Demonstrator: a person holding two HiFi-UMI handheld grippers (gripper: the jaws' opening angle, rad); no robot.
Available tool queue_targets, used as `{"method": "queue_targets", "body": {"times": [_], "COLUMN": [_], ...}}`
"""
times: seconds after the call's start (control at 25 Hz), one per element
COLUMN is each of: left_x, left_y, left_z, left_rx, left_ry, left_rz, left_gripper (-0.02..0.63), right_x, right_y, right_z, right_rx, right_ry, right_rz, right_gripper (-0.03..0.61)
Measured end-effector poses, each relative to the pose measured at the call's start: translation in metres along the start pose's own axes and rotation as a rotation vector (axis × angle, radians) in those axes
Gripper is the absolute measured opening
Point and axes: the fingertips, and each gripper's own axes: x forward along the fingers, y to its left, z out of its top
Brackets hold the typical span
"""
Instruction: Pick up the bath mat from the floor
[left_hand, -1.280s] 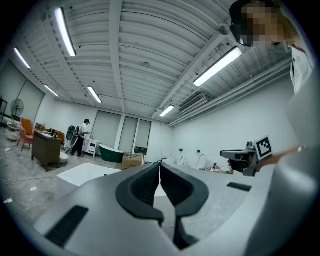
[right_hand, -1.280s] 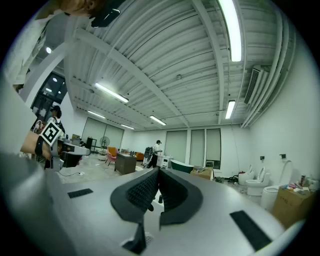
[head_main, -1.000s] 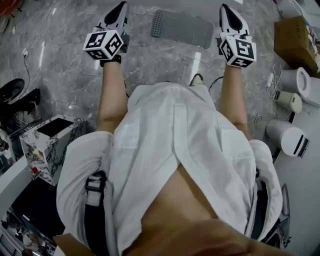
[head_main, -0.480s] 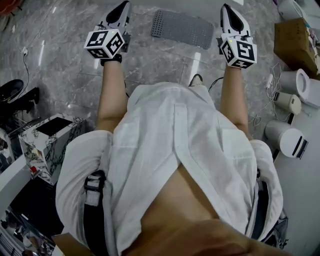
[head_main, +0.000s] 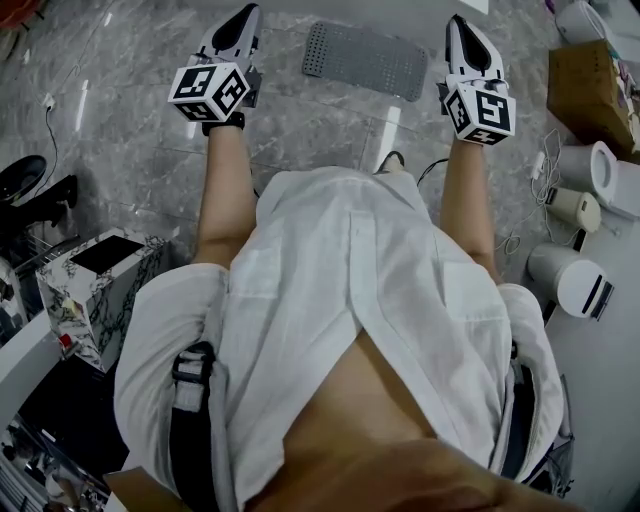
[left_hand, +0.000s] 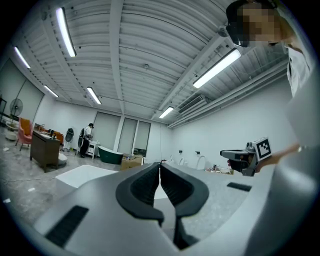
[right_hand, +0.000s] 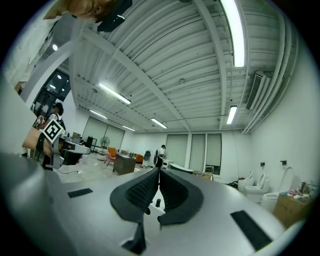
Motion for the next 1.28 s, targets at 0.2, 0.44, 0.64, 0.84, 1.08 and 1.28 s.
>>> {"method": "queue_targets", "body": {"times": [0.2, 0.44, 0.64, 0.84, 1.08, 1.28], "left_x": [0.005, 0.029, 0.066, 0.113, 0.178, 0.227], "left_y": [0.005, 0.004, 0.008, 0.028, 0.049, 0.056], "left_z": [-0.008, -0.015, -0.016, -0.022, -0.04, -0.051], "left_rx": [-0.014, -0.015, -0.003, 0.009, 0.005, -0.004], "left_ry": [0.006, 0.019, 0.034, 0.06, 0.101, 0.124], "left_rz": [-0.001, -0.005, -0.015, -0.002, 0.003, 0.004], "left_gripper": [0.015, 0.015, 0.015, 0.015, 0.015, 0.015], "right_x": [0.002, 0.013, 0.044, 0.091, 0.15, 0.189], "right_y": [0.0, -0.017, -0.044, -0.077, -0.12, -0.155], "right_z": [-0.005, -0.013, -0.024, -0.042, -0.069, -0.088], "right_rx": [-0.009, -0.008, -0.001, 0.012, 0.019, 0.027], "right_ry": [0.014, 0.021, 0.015, 0.021, 0.051, 0.074], "right_rz": [0.002, 0.008, 0.006, 0.016, 0.043, 0.063], "right_gripper": [0.028, 0.028, 0.028, 0.028, 0.028, 0.028]}}
